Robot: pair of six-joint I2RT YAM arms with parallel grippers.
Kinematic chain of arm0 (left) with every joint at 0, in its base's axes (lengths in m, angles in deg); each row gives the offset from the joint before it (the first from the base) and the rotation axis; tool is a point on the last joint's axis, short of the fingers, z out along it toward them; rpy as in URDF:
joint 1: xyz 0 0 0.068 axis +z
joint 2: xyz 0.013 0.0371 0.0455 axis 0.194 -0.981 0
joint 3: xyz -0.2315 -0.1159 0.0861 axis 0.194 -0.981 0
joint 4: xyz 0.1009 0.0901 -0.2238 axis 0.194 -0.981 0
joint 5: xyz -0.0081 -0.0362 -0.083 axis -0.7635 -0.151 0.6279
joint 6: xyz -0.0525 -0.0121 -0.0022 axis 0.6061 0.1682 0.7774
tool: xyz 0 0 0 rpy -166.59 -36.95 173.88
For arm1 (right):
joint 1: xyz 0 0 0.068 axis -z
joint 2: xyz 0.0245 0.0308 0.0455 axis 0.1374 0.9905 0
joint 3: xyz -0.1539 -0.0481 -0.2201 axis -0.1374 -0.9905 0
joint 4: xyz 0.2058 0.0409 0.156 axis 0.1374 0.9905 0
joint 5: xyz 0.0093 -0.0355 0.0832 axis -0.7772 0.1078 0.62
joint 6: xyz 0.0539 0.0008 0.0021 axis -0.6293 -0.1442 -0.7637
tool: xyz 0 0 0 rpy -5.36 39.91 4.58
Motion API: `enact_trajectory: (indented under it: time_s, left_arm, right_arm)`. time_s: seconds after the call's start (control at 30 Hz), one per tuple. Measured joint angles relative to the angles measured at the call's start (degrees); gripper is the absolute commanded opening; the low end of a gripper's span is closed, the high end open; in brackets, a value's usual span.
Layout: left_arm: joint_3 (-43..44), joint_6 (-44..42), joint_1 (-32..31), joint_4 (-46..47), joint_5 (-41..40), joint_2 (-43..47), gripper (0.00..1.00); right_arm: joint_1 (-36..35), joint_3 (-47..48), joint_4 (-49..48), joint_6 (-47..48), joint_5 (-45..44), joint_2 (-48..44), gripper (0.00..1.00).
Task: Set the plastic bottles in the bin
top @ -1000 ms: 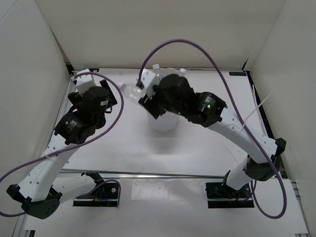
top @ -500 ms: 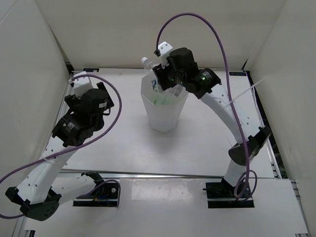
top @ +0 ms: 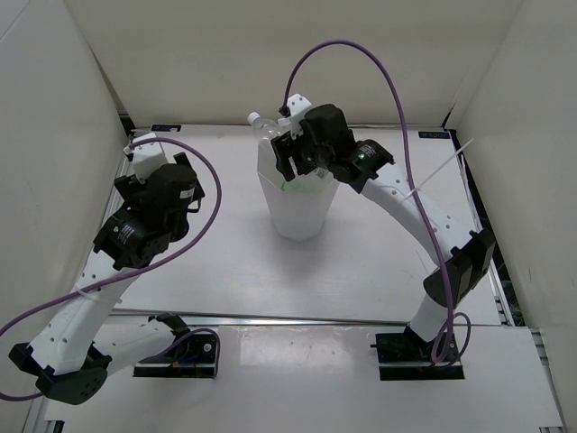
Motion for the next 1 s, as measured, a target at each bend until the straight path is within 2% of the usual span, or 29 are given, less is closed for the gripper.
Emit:
enact_trajectory:
  time_s: [0.03, 0.17, 0.2, 0.27, 0.43, 0.63, 0.77, 0.9, 1.0]
  left_arm:
    - [0.0, 0.0, 0.0, 0.0, 0.0, 0.0, 1.0]
    - [0.0, 0.0, 0.0, 0.0, -0.2, 0.0, 1.0]
    - [0.0, 0.0, 0.0, 0.0, -0.2, 0.0, 1.0]
    - [0.0, 0.0, 0.0, 0.0, -0.2, 0.0, 1.0]
    - [0.0, 0.0, 0.0, 0.2, -0.2, 0.0, 1.0]
    - [-0.3, -0.2, 0.0, 1.3, 0.1, -0.2, 1.0]
    - [-0.5, -0.4, 0.0, 1.8, 0.5, -0.9, 1.0]
    - [-1.5, -0.9, 0.0, 2.4, 2.4, -1.2, 1.0]
    - [-3.0, -0.1, 0.8, 2.4, 6.3, -1.3, 1.0]
  right_arm:
    - [0.0, -0.6, 0.3, -0.2, 0.0, -0.3, 0.82]
    - [0.0, -3.3, 0.9, -1.0, -0.5, -1.8, 0.87]
    - [-0.1, -4.0, 1.0, -1.1, -1.0, -2.5, 0.94]
    - [-0.4, -4.7, 1.2, -1.5, -2.6, -4.1, 1.0]
    - [0.2, -4.3, 1.1, -1.5, -7.9, -10.4, 1.0]
    - [5.2, 2.8, -1.2, -1.5, -8.9, -15.1, 1.0]
    - [8.2, 3.9, -1.4, -4.3, -10.8, -17.0, 1.0]
    - [14.3, -1.8, 2.1, -13.5, -12.5, -20.7, 1.0]
    - [22.5, -10.4, 7.3, -19.9, -9.4, -24.1, 1.0]
